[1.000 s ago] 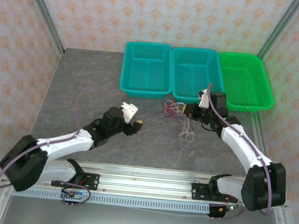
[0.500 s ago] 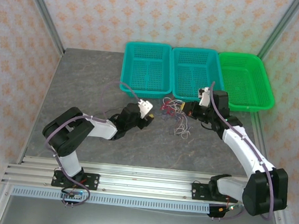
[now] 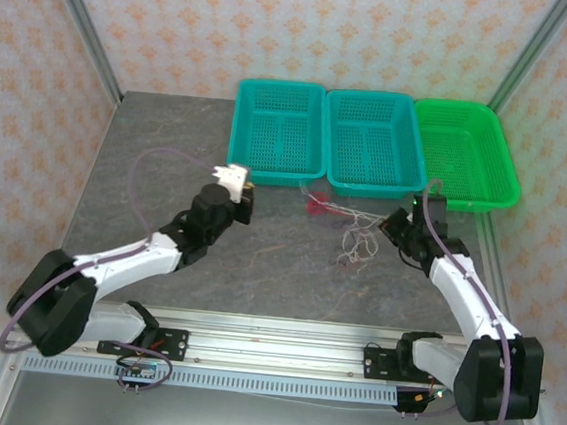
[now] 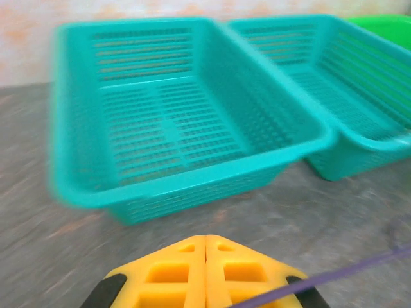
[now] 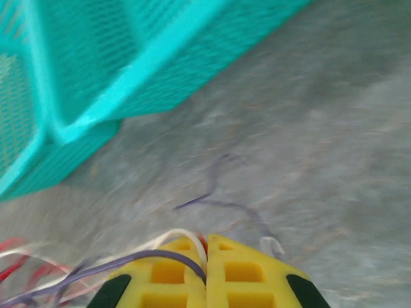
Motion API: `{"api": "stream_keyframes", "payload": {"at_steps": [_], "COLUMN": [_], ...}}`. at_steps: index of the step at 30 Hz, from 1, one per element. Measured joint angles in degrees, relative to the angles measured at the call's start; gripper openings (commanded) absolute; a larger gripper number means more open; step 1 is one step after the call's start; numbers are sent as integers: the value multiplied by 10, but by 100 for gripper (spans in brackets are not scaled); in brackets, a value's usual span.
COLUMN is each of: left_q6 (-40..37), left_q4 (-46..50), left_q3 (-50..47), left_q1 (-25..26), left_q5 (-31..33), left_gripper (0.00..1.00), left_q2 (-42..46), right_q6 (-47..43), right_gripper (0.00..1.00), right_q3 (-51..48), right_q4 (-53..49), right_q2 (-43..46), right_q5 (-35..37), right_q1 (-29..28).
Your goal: Untangle the cables
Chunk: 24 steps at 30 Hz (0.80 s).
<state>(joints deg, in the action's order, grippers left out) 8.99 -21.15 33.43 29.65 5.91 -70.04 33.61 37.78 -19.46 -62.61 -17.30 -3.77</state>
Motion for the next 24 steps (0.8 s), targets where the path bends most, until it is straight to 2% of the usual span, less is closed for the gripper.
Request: {"api": "stream_keyframes", "payload": {"at_steps": [3, 6, 10, 13, 14, 18, 20, 24], "left_q6": [52, 94, 107, 103, 100, 82, 73, 58], "left_q4": [64, 128, 155, 139, 132, 118, 119, 125], "left_q3": [-19, -19, -22, -31, -32, -29, -25, -10], "left_q1": [-60, -98, -118, -118, -117, -100, -89, -82], "left_q5": [36, 70, 66, 6, -19, -74, -85, -100], "left_gripper": [0, 0, 0, 0, 0, 0, 0, 0], "left_q2": [45, 64, 72, 73, 71, 53, 45, 43], "right_q6": [30, 66, 79, 59, 47, -22, -52, -109], "right_gripper": [0, 0, 0, 13, 21, 67, 72, 72], "right_q3": [-22, -39, -61, -75, -76, -64, -50, -28], "right_q4": [-30, -50, -49, -10, 4, 22, 18, 28], "right_q2": [16, 43, 88, 98, 95, 80, 75, 88], "right_q5": [55, 96, 122, 80, 64, 52, 57, 68], "right_q1": [40, 87, 122, 110, 91, -27, -64, -99]}}
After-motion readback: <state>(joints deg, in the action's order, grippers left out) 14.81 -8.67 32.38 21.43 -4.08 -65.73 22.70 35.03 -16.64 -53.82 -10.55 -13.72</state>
